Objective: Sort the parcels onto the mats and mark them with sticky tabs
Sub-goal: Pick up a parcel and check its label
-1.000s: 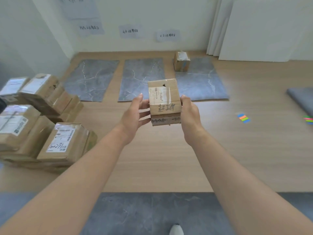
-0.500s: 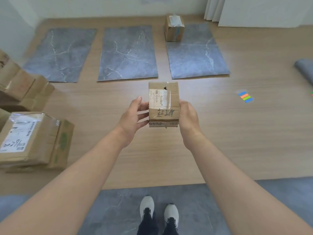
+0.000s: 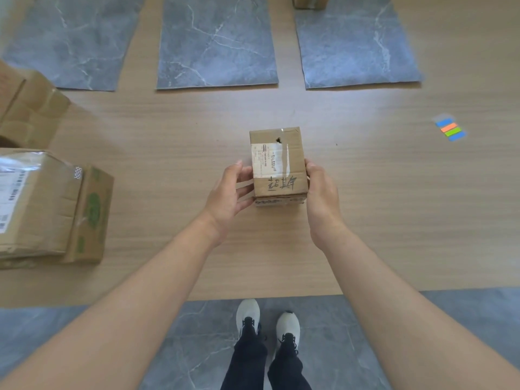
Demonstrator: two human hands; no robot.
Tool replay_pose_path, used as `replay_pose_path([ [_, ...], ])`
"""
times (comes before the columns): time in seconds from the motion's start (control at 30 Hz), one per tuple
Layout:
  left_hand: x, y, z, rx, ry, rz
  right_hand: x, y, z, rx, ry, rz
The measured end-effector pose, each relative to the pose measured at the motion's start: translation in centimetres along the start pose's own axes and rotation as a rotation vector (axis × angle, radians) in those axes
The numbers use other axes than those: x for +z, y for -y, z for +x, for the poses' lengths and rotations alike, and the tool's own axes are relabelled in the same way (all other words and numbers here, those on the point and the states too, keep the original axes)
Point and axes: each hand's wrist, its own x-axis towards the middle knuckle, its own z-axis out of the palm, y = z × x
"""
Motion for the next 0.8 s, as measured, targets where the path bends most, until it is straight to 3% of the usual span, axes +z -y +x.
replay_pose_path([
  [0.47, 1.0, -3.2, 0.3, 0.078, -0.030, 0.082, -0.3, 2.3, 0.9, 0.044, -0.145, 0.040],
  [0.8, 7.6, -11.7, 0.1, 0.196, 0.156, 0.122, -4.2, 11.2, 1.4, -0.060, -0.242, 0.152],
])
